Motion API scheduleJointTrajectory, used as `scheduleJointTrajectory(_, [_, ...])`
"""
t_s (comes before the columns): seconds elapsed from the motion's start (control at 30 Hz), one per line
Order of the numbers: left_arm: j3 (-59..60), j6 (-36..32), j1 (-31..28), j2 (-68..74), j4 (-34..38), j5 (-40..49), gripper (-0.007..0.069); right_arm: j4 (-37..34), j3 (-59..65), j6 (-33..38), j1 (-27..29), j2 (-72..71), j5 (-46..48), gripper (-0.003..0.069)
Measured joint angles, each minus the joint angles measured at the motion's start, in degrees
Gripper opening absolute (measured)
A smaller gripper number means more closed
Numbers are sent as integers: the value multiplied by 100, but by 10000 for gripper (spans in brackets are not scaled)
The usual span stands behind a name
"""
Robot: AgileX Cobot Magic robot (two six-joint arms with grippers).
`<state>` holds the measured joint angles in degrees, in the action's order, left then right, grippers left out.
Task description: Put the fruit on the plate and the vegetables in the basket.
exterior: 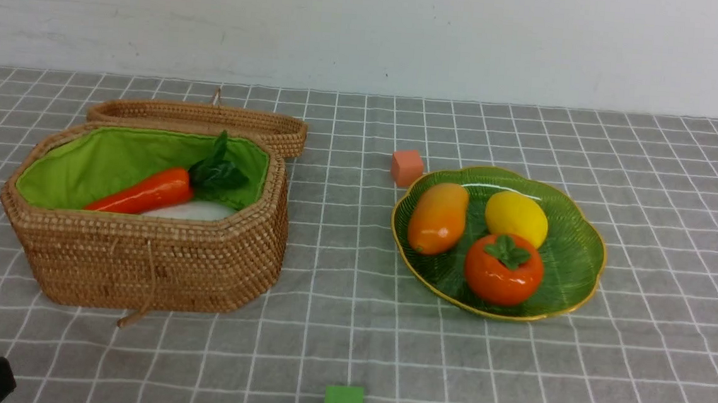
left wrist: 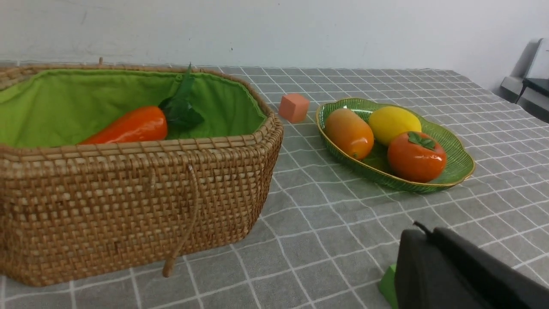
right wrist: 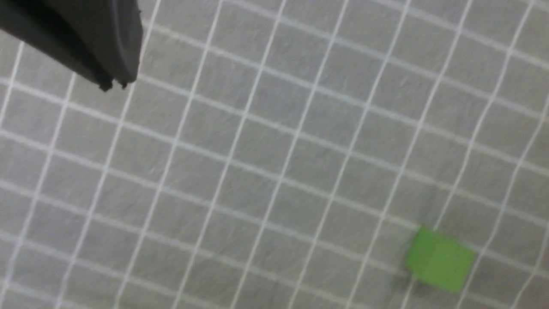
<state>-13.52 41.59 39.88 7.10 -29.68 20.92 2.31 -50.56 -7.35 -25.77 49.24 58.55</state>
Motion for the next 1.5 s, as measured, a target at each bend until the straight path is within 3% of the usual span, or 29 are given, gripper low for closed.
scheduleJointTrajectory(0.13, [0,0,0,0,5,94,8,16,1361,284,849,-1330,-1735,-3])
scheduleJointTrajectory(0.27, [0,0,0,0,10,206,17,10,3603,375,2064,-3341,-3331,-3])
scheduleJointTrajectory(0.4, [0,0,0,0,21,339,20,-34,4864,381,2564,-4284,-3916,-3])
scheduleJointTrajectory(0.57, [0,0,0,0,28,557,24,-119,5172,381,2638,-4967,-3748,-1])
scheduleJointTrajectory(1.5, [0,13,0,6,4,922,52,-266,5172,381,2638,-4988,-3730,24])
